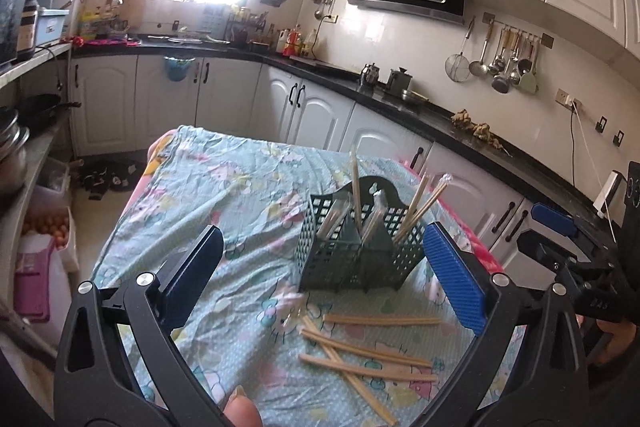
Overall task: Organize utensils
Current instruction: 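Move both open tools down to the remaining chopsticks beside the caddy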
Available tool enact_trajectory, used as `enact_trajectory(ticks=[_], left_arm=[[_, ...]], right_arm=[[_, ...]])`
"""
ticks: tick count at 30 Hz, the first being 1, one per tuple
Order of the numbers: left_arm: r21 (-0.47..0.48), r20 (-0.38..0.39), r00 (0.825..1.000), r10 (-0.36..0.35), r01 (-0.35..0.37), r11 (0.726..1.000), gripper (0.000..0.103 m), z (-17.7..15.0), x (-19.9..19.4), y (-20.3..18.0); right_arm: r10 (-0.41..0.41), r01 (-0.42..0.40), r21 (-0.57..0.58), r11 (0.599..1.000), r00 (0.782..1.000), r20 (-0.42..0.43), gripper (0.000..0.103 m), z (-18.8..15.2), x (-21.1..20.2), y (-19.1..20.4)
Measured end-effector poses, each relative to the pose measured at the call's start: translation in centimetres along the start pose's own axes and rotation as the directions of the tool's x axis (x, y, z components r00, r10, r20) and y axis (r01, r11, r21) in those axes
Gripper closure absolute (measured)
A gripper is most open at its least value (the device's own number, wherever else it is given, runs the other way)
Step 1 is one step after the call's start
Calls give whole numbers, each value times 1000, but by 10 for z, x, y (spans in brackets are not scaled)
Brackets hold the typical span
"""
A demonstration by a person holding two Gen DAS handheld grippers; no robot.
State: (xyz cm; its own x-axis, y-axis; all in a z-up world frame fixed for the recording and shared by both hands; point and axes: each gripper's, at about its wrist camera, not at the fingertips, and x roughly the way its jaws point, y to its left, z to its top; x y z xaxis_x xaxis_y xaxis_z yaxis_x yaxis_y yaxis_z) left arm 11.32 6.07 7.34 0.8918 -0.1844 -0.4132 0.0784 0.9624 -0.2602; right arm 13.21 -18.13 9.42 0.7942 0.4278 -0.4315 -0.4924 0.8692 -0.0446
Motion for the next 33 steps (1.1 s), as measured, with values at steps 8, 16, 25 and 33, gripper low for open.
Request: enact_trajectory(ticks=[8,16,25,33], left_arm=[[-5,-34,999,16,-16,1000,11,-17,-2,2],[-20,-76,996,39,-41,999,11,-36,-2,11],[-25,-128,991,43,-47,999,11,-56,6,15],[-26,-200,979,47,-53,998,11,-77,23,20]], right_arm=[[22,-23,-29,999,999,-35,18,-15,-1,13],[33,-35,-31,999,997,-76,18,-32,3,18],[54,-58,-28,998,990,-129,18,-49,15,21],[54,-65,-57,996,981,-184,18,-63,35,22]])
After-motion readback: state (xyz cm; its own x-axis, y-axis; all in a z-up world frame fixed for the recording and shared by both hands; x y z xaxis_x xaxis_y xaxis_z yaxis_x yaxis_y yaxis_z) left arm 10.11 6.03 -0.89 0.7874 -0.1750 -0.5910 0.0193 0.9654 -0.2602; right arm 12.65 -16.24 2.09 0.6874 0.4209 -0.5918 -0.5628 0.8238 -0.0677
